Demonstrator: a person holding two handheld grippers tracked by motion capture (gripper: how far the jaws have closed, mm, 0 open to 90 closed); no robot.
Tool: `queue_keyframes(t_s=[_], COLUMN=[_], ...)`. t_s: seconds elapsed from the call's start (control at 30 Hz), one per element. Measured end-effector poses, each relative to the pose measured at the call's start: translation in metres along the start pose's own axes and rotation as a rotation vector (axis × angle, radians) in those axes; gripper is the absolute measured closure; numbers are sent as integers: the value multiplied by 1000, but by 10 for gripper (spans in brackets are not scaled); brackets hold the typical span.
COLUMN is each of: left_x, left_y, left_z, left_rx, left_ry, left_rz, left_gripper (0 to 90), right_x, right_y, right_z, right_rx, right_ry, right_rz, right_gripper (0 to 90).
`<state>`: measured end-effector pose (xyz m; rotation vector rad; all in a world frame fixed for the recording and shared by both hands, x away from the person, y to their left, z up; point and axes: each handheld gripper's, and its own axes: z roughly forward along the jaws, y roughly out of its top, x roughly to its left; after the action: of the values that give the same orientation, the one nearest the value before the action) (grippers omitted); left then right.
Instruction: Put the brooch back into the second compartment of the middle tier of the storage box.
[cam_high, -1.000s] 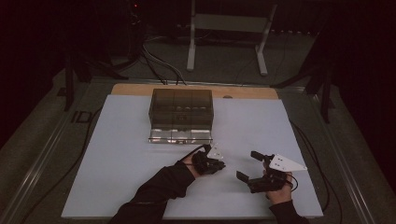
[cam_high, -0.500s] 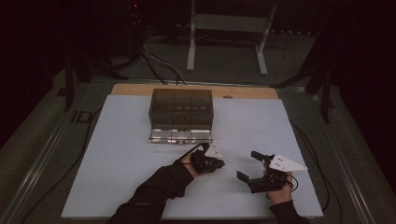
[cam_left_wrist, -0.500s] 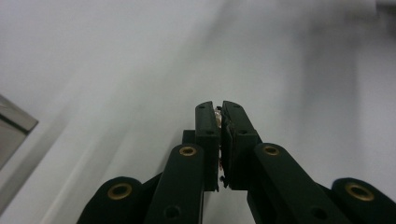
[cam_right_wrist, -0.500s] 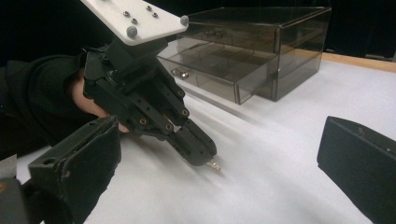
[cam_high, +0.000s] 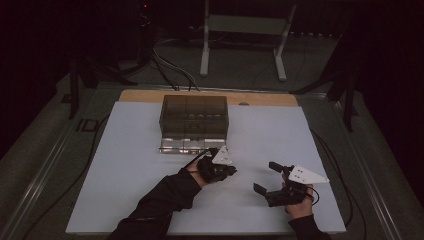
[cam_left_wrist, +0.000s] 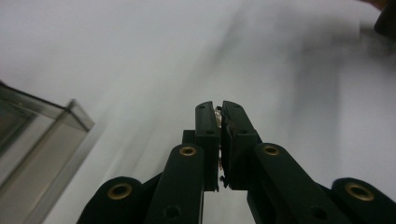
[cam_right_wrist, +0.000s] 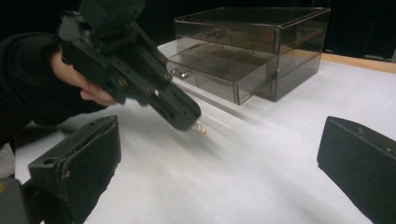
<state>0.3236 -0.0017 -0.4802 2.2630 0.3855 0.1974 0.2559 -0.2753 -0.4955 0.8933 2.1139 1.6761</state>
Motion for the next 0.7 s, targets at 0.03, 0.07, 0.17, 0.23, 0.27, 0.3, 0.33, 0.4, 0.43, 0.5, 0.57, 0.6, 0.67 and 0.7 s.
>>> queue_keyframes(t_s=[0.03,0.07,0.17,0.23,0.27,0.3,0.33,0.4,0.43,0.5,0.57,0.6,0.67,0.7], left_x=[0,0,2,3,4,4,5,7,7,8,11,12,13,13], left_y=[0,0,1,2,2,2,3,4,4,5,7,8,8,8], left_z=[0,-2,-9,-12,-13,-14,-16,-20,-20,-24,-30,-31,-33,-33], left_rx=[0,-6,-11,-13,-13,-12,-9,-16,-16,-15,-21,-26,-29,-34], left_ry=[0,1,5,12,13,16,22,20,20,27,38,39,37,38], left_rz=[0,-5,-1,-4,-6,-7,0,-10,-10,-3,-8,-14,-19,-24], left_gripper=[872,873,872,873,872,872,872,872,873,873,872,872,872,872], right_x=[0,0,0,0,0,1,1,0,1,1,0,0,0,0], right_y=[0,1,0,0,0,0,0,0,0,0,-1,0,0,0], right_z=[0,0,1,1,1,1,2,2,1,1,2,2,1,2], right_rx=[0,-4,4,2,-1,1,3,3,2,1,5,4,-2,2], right_ry=[0,-1,0,2,2,1,1,2,1,0,1,0,-1,-2], right_rz=[0,0,-3,1,2,0,-1,-1,1,-1,0,1,1,-1], right_gripper=[0,0,0,0,0,0,0,0,0,0,0,0,0,0])
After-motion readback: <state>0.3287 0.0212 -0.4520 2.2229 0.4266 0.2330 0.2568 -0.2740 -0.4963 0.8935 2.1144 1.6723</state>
